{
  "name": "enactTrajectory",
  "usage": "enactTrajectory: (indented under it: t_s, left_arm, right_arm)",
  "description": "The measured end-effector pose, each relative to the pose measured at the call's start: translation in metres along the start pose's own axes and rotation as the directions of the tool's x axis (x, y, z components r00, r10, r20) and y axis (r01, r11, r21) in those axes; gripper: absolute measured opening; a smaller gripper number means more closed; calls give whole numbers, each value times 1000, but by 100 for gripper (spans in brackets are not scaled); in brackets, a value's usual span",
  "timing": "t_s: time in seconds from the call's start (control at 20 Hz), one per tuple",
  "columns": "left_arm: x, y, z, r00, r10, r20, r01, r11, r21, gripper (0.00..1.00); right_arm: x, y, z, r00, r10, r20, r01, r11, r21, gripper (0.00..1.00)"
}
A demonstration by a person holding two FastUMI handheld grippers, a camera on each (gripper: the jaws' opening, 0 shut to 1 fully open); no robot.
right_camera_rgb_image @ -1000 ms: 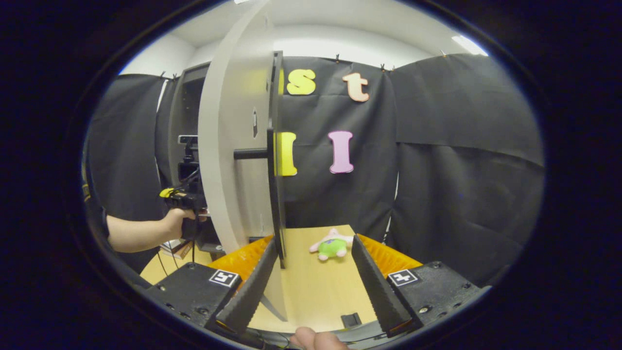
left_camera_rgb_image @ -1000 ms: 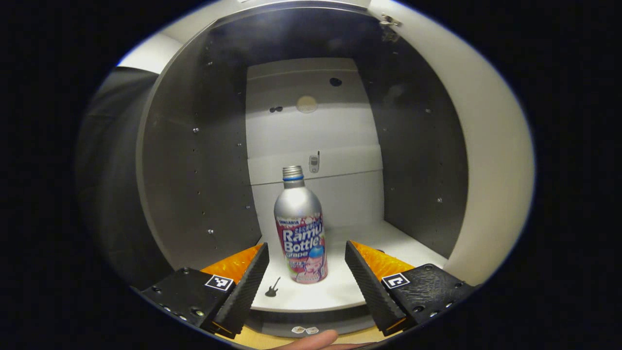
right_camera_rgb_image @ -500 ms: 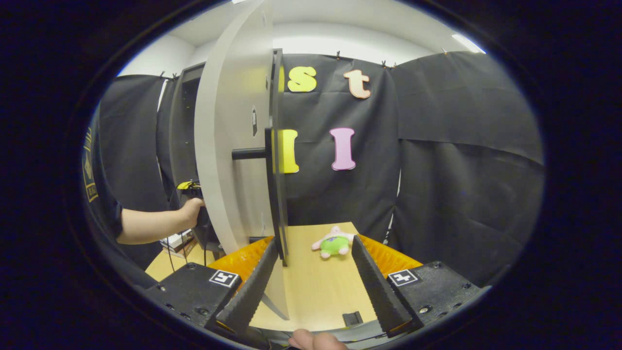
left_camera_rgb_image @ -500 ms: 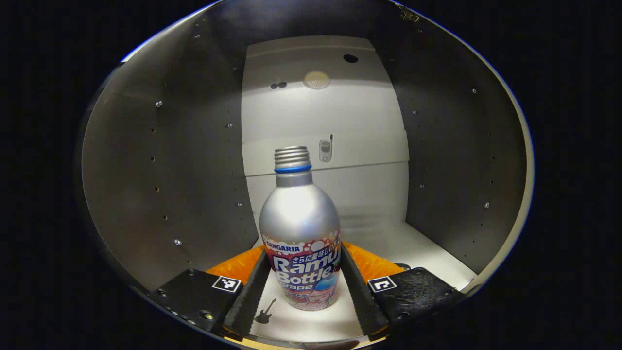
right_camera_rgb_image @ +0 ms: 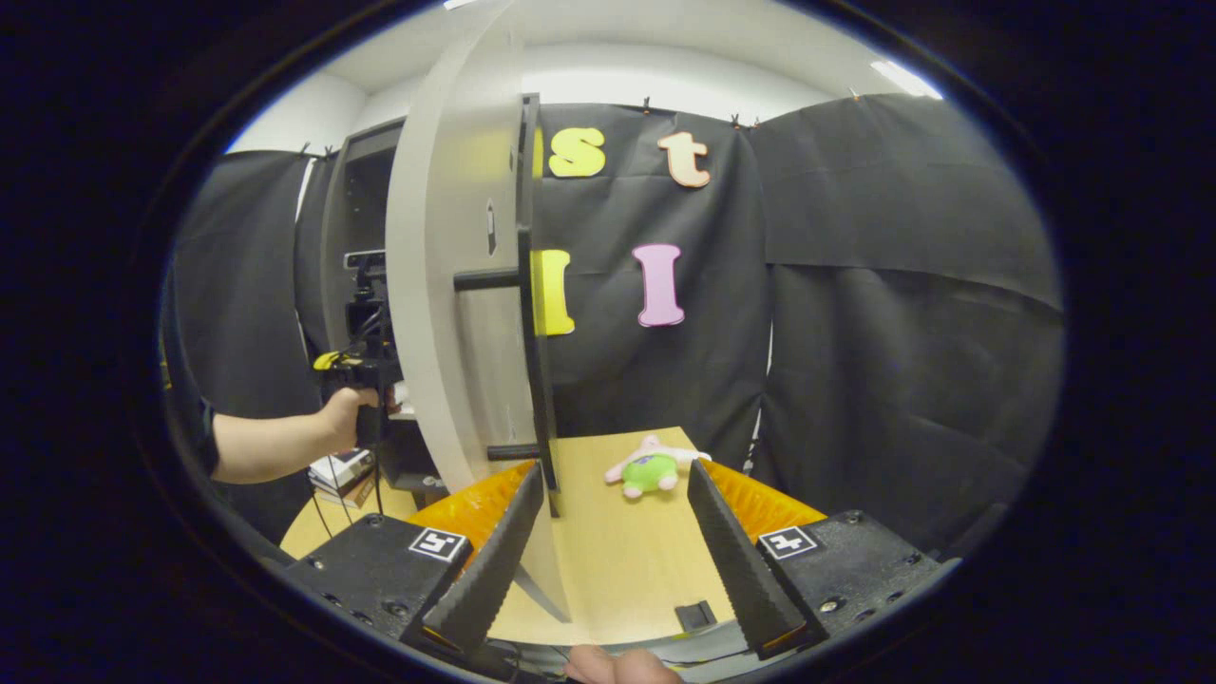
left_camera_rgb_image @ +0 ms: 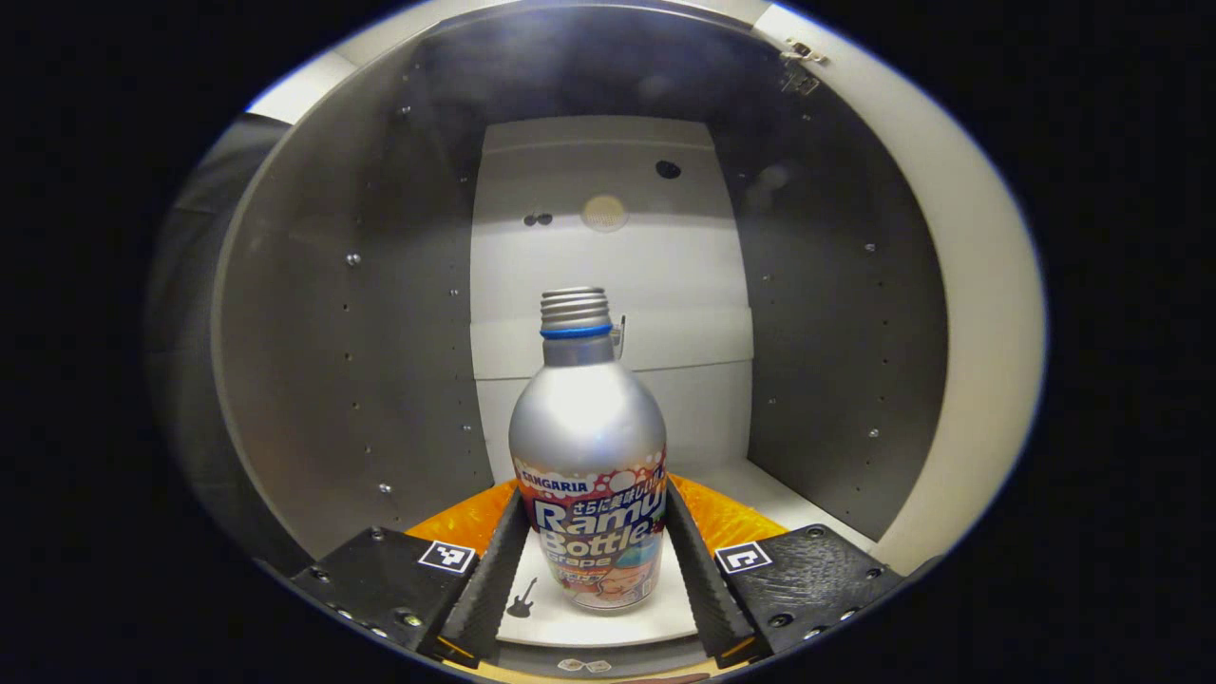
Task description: Open the cabinet door with the right hand, grasp the bottle in the cabinet with the left hand and place it on the coaster, then close the cabinet door with the right hand.
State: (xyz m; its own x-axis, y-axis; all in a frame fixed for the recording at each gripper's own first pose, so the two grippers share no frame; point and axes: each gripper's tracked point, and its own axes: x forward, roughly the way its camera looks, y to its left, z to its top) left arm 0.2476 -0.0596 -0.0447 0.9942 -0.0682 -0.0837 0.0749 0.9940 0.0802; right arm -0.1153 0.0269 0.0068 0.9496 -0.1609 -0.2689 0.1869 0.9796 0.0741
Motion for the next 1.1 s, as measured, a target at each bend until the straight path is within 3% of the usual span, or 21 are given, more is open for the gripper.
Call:
enactTrajectory:
  t_s: [0.15, 0.2, 0.25, 0.3, 0.7, 0.8, 1.1]
  left_arm:
    - [-23, -6, 3, 998, -59, 33, 60, 998, -3, 76]
    - [-31, -6, 4, 996, -74, 47, 75, 997, -14, 87]
    - [-39, -4, 3, 995, -78, 54, 79, 997, -18, 76]
    - [-49, -3, 2, 995, -76, 58, 77, 997, -19, 76]
    - [-148, 46, 2, 992, 93, 86, -87, 994, -69, 77]
    - [-175, 58, -3, 986, 139, 93, -131, 988, -83, 77]
    - [-247, 83, -74, 960, 278, 3, -278, 960, -37, 77]
  right_arm:
    - [-3, -3, 4, 999, -27, 28, 27, 1000, 1, 97]
    - [-5, -3, 5, 998, -42, 43, 41, 999, 14, 95]
    - [-7, -3, 4, 997, -53, 52, 52, 998, 23, 97]
    - [-8, -3, 4, 997, -57, 60, 56, 998, 30, 97]
    - [-8, 4, 3, 993, 91, 80, -90, 996, -16, 98]
    - [-9, 0, 3, 990, 100, 95, -96, 994, -50, 96]
    - [2, -16, -23, 988, 119, 99, -118, 993, -15, 98]
